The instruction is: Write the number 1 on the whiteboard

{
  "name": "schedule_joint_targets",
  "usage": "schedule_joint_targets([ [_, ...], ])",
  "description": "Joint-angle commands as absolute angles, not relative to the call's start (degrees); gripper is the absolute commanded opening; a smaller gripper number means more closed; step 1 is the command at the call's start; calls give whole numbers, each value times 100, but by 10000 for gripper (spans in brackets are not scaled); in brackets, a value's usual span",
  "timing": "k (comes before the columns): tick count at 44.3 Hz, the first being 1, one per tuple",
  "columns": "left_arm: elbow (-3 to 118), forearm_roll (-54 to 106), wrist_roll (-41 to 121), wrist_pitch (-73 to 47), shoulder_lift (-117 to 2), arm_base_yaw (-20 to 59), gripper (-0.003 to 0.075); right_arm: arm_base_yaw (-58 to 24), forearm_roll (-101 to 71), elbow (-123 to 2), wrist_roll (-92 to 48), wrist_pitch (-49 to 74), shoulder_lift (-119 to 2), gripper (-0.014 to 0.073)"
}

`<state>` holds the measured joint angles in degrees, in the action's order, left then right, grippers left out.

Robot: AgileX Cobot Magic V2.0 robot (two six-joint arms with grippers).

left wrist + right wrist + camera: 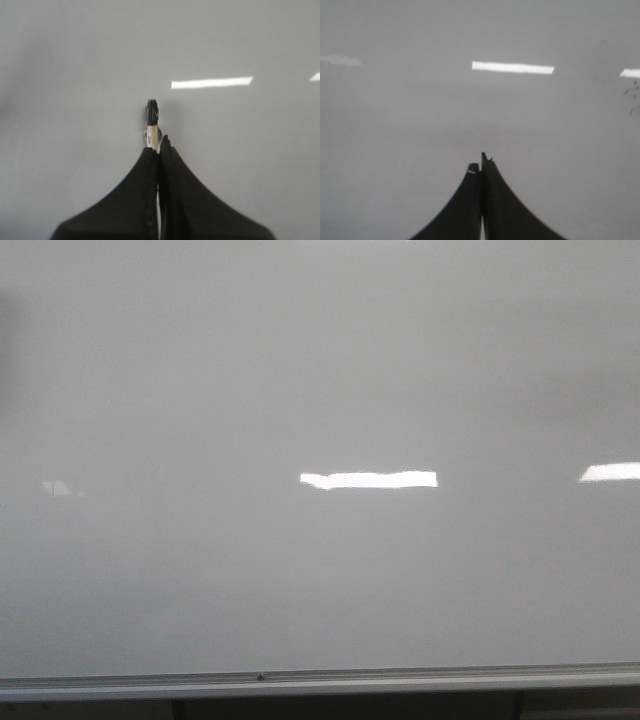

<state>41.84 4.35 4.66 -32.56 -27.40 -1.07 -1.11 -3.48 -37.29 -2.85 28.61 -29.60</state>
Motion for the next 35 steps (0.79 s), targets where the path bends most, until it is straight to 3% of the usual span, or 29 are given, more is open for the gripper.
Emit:
schedule_joint_targets([
  [1,4360,484,466,-3142,-2979,-127,-19,-122,-363,-3920,-329,2682,-3278,-69],
  [17,4058,499,466,-3136,-3230,-127,-19,-122,-308,-3865,-329,3117,-3929,-60],
  [21,4057,417,466,-3180,-3230,-127,-1,-122,-232,-3865,-329,3138,-3966,31],
  [25,4057,313,466,-3180,-3230,-127,105,-122,-176,-3865,-329,3192,-3966,241],
  [30,4057,313,466,-3169,-3230,-127,348,-122,-170,-3865,-334,3223,-3966,514],
  [32,4057,313,466,-3157,-3243,-127,447,-122,-170,-3865,-334,3223,-3966,574],
  [35,4057,313,466,-3148,-3317,-127,526,-122,-170,-3865,-334,3223,-3966,612],
])
